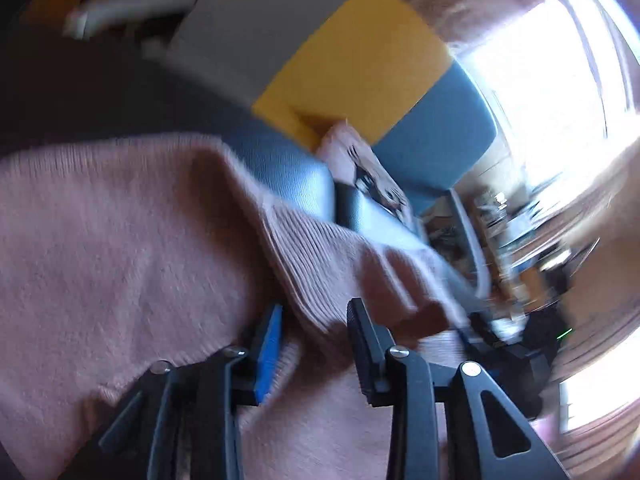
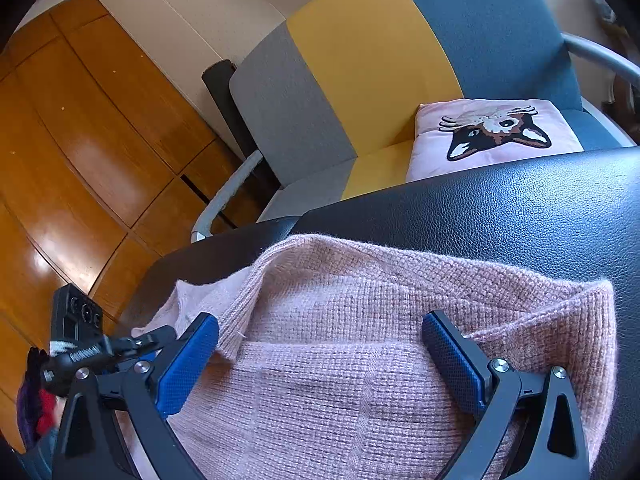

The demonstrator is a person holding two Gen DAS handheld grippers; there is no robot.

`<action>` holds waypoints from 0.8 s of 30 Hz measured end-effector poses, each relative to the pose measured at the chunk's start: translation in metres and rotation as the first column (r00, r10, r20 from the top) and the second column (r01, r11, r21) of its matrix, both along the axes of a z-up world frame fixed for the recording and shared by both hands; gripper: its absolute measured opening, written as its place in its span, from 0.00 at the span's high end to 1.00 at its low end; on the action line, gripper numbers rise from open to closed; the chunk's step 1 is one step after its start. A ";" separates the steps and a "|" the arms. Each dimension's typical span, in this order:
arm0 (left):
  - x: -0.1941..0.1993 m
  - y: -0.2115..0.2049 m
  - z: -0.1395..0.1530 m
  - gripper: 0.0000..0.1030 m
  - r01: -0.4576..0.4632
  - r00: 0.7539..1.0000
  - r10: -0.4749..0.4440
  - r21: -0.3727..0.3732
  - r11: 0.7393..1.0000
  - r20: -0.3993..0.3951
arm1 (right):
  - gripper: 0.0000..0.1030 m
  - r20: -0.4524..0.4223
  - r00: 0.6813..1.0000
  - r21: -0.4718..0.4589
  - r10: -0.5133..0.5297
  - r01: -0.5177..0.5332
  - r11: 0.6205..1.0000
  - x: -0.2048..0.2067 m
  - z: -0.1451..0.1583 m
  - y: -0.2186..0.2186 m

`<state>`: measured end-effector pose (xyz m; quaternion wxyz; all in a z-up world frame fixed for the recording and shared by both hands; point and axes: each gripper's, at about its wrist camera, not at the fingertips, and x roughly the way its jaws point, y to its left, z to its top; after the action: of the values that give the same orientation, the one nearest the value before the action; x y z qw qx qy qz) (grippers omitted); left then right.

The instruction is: Fold clothes

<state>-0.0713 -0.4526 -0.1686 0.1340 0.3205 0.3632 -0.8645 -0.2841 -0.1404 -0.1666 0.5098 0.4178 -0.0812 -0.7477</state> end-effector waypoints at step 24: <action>0.016 -0.024 -0.019 0.86 -0.034 0.984 0.057 0.134 0.990 -0.169 | 0.85 0.065 0.997 0.262 0.036 -0.052 0.964 0.016 0.017 -0.097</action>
<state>-0.0557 -0.4765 -0.1872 0.1006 0.2440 0.4365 -0.8601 -0.2684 -0.2378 -0.1493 0.4636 0.5058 0.0130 -0.7274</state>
